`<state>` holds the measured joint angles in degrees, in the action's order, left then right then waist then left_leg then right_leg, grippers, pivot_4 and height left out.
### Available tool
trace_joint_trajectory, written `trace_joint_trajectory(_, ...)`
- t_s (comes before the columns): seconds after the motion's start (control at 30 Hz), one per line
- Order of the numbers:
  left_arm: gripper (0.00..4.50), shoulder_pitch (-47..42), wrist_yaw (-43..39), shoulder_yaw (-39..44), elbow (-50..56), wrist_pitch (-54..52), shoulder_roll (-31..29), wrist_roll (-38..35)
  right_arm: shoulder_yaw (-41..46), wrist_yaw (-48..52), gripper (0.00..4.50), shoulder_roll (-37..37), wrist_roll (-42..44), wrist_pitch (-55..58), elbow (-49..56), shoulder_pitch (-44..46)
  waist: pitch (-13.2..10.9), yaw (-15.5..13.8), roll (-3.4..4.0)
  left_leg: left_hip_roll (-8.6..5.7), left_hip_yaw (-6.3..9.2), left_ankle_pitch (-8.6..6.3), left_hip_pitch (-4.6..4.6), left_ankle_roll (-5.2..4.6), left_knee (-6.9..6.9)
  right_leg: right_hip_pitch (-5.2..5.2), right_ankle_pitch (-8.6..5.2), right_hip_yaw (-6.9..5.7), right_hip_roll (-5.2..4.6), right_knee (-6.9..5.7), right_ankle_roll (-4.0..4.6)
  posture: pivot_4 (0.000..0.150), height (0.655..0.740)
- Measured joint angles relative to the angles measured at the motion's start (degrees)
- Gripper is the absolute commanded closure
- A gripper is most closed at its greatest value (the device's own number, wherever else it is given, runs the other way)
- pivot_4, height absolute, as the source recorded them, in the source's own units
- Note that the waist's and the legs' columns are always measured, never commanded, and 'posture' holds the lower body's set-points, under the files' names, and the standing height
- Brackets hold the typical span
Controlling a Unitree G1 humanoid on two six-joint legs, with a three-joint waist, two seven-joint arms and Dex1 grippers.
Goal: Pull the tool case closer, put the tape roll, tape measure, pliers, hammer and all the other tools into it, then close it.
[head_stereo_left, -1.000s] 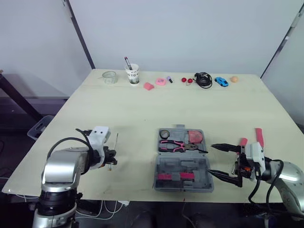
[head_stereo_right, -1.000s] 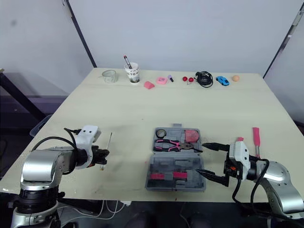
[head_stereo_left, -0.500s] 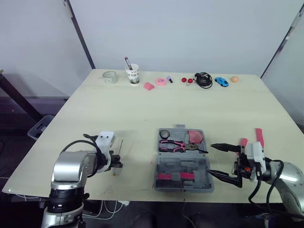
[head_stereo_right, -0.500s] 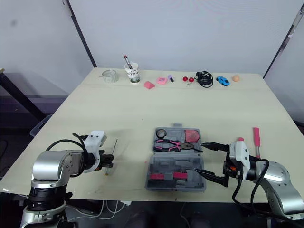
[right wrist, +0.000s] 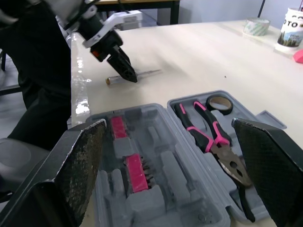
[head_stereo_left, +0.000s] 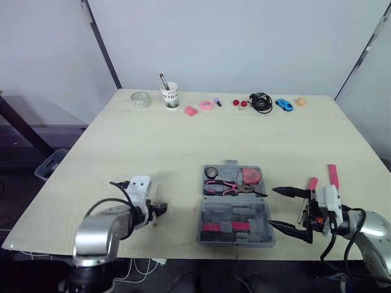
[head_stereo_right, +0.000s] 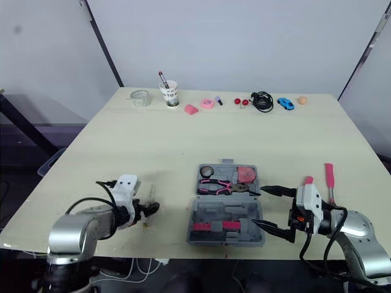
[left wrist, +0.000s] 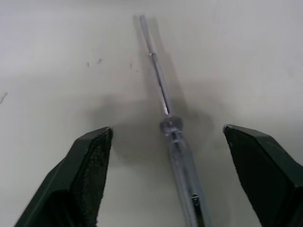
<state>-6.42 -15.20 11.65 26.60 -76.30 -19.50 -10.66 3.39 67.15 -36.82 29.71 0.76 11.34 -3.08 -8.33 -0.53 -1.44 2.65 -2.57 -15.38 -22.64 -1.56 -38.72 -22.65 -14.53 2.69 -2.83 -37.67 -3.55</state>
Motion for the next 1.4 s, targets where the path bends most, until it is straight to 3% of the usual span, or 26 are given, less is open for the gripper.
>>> trace_joint_trajectory(0.23,0.50,8.1,6.1,-0.5,2.2,14.2,8.0,1.9,0.0,0.0,0.00,-0.1,-0.2,-0.2,-0.2,-0.1,0.0,-0.2,-0.02,-0.03,-0.01,0.00,-0.02,-0.01,0.00,0.00,-0.10,0.00,-0.04,0.04,0.18,0.150,0.7400)
trace_joint_trajectory(0.57,0.50,9.1,10.2,-3.3,-2.7,26.3,9.8,5.0,0.0,0.0,0.00,-0.2,-0.3,-0.1,-0.7,1.0,0.0,-0.1,-0.02,-0.05,-0.01,0.00,-0.02,-0.01,0.00,0.00,-0.10,-0.01,-0.01,0.05,0.18,0.150,0.7400)
trace_joint_trajectory(0.7,1.55,8.8,12.7,-3.1,-3.6,26.9,11.9,5.5,0.0,-0.1,0.00,-0.2,-0.4,0.1,-0.7,1.4,0.0,-0.1,-0.02,-0.05,0.00,0.00,-0.02,-0.01,0.00,0.00,-0.10,-0.01,-0.01,0.06,0.17,0.150,0.7400)
trace_joint_trajectory(0.9,4.37,9.2,13.0,-3.2,-3.7,27.7,11.9,5.6,0.0,-0.2,0.00,-0.3,-0.5,0.3,-0.6,1.4,0.0,-0.1,-0.02,-0.05,0.00,0.00,-0.02,-0.01,0.00,0.00,-0.11,-0.01,0.00,0.05,0.17,0.150,0.7400)
trace_joint_trajectory(1.23,4.47,9.9,12.3,-3.2,-3.7,28.9,11.2,5.5,0.0,-0.5,0.00,-0.3,-0.5,0.5,0.0,1.4,0.1,-0.1,0.06,-0.05,-0.01,0.00,-0.01,-0.01,0.00,0.00,-0.11,-0.01,0.00,0.06,0.17,0.150,0.7400)
trace_joint_trajectory(1.4,4.47,10.1,9.5,-3.2,-3.8,29.4,8.1,4.8,0.0,-0.5,0.00,-0.3,-0.5,1.2,0.0,1.4,0.0,-0.1,0.03,-0.04,0.00,0.00,-0.01,-0.01,0.01,-0.02,-0.11,-0.02,0.01,0.06,0.18,0.150,0.7400)
